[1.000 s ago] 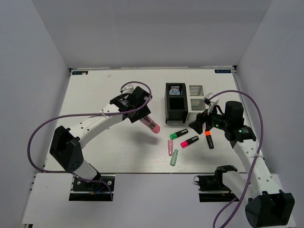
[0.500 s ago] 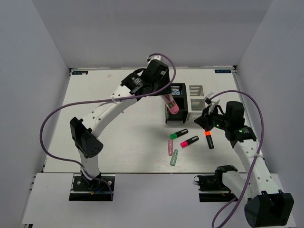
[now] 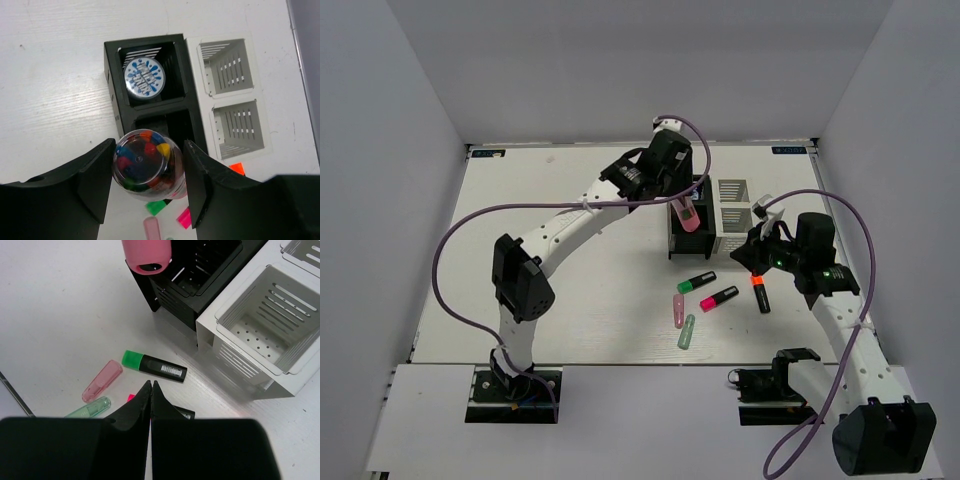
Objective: Sort the stationery into containers
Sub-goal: Place the stationery in the storage box.
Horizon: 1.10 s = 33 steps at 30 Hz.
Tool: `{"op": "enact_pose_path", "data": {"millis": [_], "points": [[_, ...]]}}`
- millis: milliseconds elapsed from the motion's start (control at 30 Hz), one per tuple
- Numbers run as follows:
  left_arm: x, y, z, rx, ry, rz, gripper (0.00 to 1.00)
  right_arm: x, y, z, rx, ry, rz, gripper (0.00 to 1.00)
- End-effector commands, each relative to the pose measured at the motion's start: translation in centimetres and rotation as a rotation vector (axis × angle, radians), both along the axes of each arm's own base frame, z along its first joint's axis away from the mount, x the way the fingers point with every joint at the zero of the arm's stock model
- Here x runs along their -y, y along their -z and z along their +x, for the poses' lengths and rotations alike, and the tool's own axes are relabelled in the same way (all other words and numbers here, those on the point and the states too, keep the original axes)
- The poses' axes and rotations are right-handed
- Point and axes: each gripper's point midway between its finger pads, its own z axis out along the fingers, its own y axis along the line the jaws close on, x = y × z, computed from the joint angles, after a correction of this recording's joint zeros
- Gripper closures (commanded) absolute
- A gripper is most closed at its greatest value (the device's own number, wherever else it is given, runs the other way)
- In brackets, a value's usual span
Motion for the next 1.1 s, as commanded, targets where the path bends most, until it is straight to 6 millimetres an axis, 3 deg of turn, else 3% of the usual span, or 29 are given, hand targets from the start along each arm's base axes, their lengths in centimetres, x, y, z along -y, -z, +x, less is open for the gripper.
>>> {"op": "enact_pose_path", "data": {"millis": [0, 133, 400, 533, 767, 867, 900, 933, 967, 1000, 1067], "points": [[1.1, -3.7, 1.4, 0.123, -0.014, -0.09, 0.99, -0.1, 0.0, 0.2, 0.005, -0.007, 0.018, 1.0], [1.4, -3.5, 1.9, 0.141, -0.029, -0.083, 0.99, 0.0, 0.0, 0.3, 0.009, -0.004, 0.019, 1.0], [1.3, -1.3, 2.6, 0.183, -0.061, -0.012, 0.99, 0.2, 0.1, 0.2, 0.003, -0.004, 0.029, 1.0], [1.8, 0.0, 2.9, 0.214, -0.07, 0.058, 0.99, 0.2, -0.1, 0.1, 0.004, -0.009, 0.041, 0.92], [2.7, 0.4, 2.6, 0.271, -0.07, 0.126, 0.99, 0.2, -0.3, -0.1, 0.001, -0.015, 0.059, 0.86], [2.8, 0.8, 2.3, 0.273, -0.066, 0.143, 0.99, 0.2, -0.4, -0.1, -0.003, -0.019, 0.065, 0.53], [2.8, 0.9, 2.2, 0.268, -0.063, 0.149, 0.96, 0.2, -0.4, -0.2, -0.002, -0.019, 0.065, 0.37], [2.8, 1.1, 2.0, 0.266, -0.057, 0.158, 0.87, 0.4, -0.4, -0.1, -0.005, -0.015, 0.065, 0.3], [2.9, 0.8, 1.7, 0.27, -0.054, 0.151, 0.74, 0.3, -0.4, -0.2, -0.005, -0.021, 0.063, 0.25], [2.7, 1.2, 1.6, 0.265, -0.052, 0.16, 0.52, 0.2, -0.5, -0.3, -0.001, -0.026, 0.066, 0.24], [2.5, 0.7, 1.4, 0.268, -0.052, 0.149, 0.37, 0.3, -0.6, -0.3, 0.001, -0.028, 0.066, 0.25]]}}
